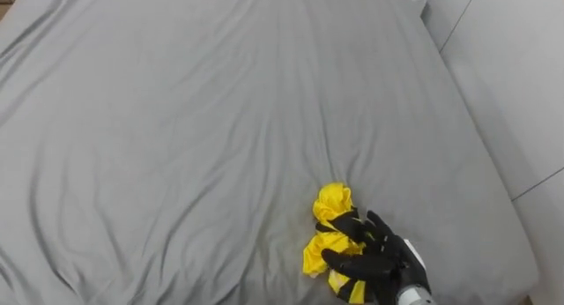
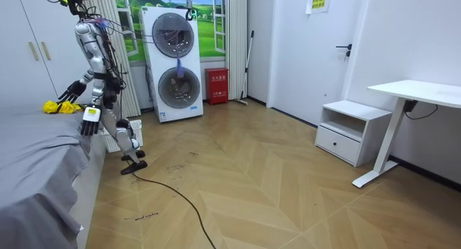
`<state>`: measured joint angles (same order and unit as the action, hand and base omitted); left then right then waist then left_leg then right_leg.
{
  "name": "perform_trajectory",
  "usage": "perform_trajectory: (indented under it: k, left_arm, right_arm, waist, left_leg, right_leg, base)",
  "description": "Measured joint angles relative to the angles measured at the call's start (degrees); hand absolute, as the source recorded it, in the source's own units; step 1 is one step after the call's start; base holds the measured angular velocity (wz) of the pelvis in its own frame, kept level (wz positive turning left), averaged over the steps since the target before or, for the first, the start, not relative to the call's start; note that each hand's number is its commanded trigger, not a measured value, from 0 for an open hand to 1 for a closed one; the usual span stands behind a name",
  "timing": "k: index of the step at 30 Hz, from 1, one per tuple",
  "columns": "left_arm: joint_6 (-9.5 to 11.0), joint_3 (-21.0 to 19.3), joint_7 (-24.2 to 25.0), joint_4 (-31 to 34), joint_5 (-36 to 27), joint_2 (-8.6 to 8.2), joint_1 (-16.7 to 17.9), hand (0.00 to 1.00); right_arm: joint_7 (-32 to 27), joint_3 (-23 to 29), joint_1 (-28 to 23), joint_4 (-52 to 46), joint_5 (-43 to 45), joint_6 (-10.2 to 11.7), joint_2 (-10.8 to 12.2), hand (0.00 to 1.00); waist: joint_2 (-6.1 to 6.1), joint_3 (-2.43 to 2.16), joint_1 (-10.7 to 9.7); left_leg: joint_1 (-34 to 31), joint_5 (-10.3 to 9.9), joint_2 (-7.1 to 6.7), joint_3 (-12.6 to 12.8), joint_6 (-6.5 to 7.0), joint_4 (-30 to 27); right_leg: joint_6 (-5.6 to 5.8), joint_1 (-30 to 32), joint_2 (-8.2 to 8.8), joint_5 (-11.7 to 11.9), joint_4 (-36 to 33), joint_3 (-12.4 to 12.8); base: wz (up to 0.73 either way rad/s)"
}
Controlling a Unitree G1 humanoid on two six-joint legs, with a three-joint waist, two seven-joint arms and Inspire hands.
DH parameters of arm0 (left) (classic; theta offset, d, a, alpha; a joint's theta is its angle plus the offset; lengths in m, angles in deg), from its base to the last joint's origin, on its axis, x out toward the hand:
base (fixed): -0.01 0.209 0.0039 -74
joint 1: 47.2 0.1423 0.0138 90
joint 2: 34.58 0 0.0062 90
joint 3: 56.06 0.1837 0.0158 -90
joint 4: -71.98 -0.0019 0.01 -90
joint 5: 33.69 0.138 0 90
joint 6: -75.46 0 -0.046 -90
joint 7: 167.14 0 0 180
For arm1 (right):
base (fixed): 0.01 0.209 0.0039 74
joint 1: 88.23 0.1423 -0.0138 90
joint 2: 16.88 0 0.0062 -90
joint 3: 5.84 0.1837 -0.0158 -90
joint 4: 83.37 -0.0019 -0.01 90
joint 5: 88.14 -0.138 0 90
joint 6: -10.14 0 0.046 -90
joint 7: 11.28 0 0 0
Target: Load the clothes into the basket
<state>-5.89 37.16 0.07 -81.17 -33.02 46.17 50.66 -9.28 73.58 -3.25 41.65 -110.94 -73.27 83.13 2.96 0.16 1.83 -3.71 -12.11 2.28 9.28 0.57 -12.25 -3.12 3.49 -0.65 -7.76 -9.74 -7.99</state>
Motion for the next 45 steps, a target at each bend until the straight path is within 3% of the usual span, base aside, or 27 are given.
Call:
perform_trajectory:
  k: [12,21,33,45]
  left_arm:
    - [-1.2,0.2,0.0,-1.0,0.0,0.43,-1.7,0.00]
    - [-1.0,0.3,-0.1,-0.9,-1.2,0.11,-2.1,0.00]
    - [-1.0,-0.7,-0.1,-1.6,-1.2,0.17,-1.9,0.00]
    - [-0.5,-0.1,-0.8,-1.6,-1.2,0.30,-1.6,0.00]
  right_arm:
    - [-0.1,-1.2,1.3,5.5,0.5,0.1,-0.1,0.00]
    - [-1.7,-0.6,5.9,15.0,0.6,2.8,-0.3,0.00]
    - [-4.0,3.1,10.1,22.7,0.5,4.1,-1.2,0.00]
    - [-7.1,2.9,10.8,23.0,1.8,4.0,-1.1,0.00]
  waist:
    - [0.12,0.04,0.0]
    - [-0.59,0.32,0.0]
    - [-1.42,-0.17,0.3]
    - [-1.27,-0.09,0.4]
  left_leg:
    - [-2.9,0.0,-0.05,0.0,0.06,-0.5]
    - [-4.9,0.1,-0.08,0.0,0.17,-1.2]
    - [-5.7,0.6,-0.53,-0.8,0.48,-0.5]
    - [-6.3,1.1,-1.18,-1.6,0.89,-0.4]
  right_leg:
    - [0.27,2.9,0.08,0.2,-0.3,0.0]
    - [0.27,4.6,0.34,0.2,-0.9,-0.9]
    - [0.28,5.6,0.70,0.2,-0.8,-1.8]
    - [0.67,5.8,1.46,0.0,-1.0,-3.2]
  base:
    - [0.00]
    - [0.03]
    - [0.01]
    - [0.05]
